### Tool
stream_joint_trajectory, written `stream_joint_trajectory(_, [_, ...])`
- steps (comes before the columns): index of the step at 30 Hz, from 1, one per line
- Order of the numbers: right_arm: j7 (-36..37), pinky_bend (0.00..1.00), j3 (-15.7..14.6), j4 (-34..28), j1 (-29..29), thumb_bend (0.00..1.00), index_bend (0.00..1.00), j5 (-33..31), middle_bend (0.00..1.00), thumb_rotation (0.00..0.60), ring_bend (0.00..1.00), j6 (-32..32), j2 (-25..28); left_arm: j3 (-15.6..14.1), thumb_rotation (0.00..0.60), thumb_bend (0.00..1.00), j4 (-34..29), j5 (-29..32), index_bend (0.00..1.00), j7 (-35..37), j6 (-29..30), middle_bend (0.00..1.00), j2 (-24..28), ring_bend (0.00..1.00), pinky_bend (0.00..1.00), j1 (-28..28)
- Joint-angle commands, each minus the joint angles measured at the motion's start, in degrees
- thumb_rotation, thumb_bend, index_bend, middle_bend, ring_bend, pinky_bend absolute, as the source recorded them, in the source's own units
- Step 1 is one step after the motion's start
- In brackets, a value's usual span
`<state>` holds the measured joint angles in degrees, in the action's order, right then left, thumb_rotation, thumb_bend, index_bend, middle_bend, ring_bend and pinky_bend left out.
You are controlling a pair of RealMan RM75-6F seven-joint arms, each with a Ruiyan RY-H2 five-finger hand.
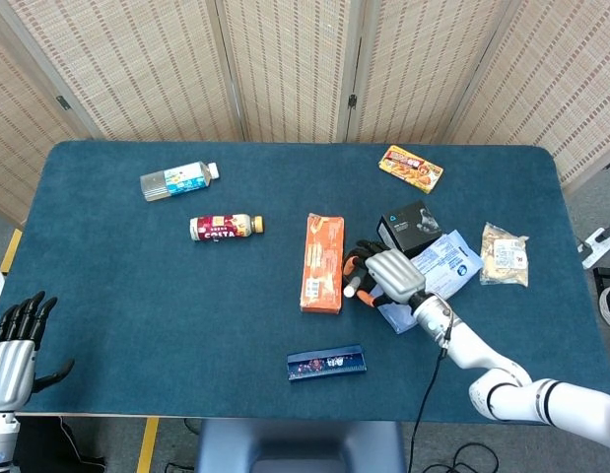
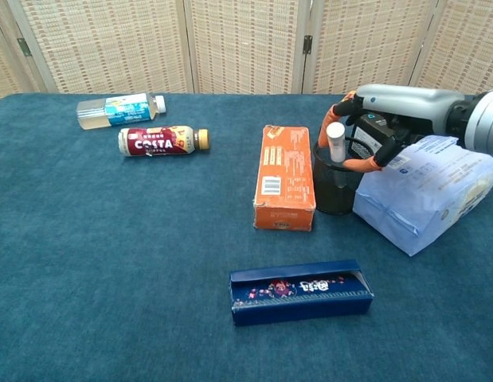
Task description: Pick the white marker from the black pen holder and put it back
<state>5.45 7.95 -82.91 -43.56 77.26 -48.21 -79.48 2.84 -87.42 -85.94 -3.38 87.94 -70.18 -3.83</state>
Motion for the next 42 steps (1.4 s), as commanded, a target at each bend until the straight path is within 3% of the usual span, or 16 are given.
stream_joint_trajectory(1, [-0.04, 0.15, 0.04, 0.12, -0.06, 0.3, 0.38, -0.08, 0.24, 0.6, 0.07, 0.01, -0.19, -0.01, 0.6, 0.24, 0.12, -0.02, 0.1, 0.13, 0.01, 0.06, -0.04, 0.06, 0.1, 0.01])
stream_joint_trajectory(21, [-1.35, 0.15, 0.97, 0.88, -0.78, 0.3, 0.46, -1.7, 0.29, 0.6, 0.07, 0.32, -1.07, 0.09, 0.6, 0.24, 1.2, 0.51, 0.1, 1.03, -0.53, 0.06, -0.49, 0.06, 0.1, -0.03])
stream_joint_trajectory(32, [-0.88, 0.15, 1.12, 1.77, -0.51, 0.33, 0.55, -1.67, 0.35, 0.6, 0.09, -0.73, -2.2, 0.11, 0.6, 0.24, 1.5, 0.69, 0.1, 1.16, -0.66, 0.06, -0.6, 0.06, 0.1, -0.02])
stream_joint_trajectory(37, [4.37, 0.15, 2.31, 1.01, 1.26, 0.34, 0.58, -1.84, 0.38, 0.6, 0.11, -3.54, -2.09, 0.11, 0.6, 0.24, 1.54, 0.62, 0.1, 1.32, -0.55, 0.06, -0.52, 0.06, 0.1, 0.03])
stream_joint_trajectory(42, [16.81, 0.15, 3.84, -0.63, 4.7, 0.35, 0.59, -1.67, 0.39, 0.6, 0.12, -6.88, -0.04, 0.06, 0.6, 0.24, 1.39, 0.37, 0.1, 1.28, -0.43, 0.06, -0.39, 0.06, 0.1, 0.03])
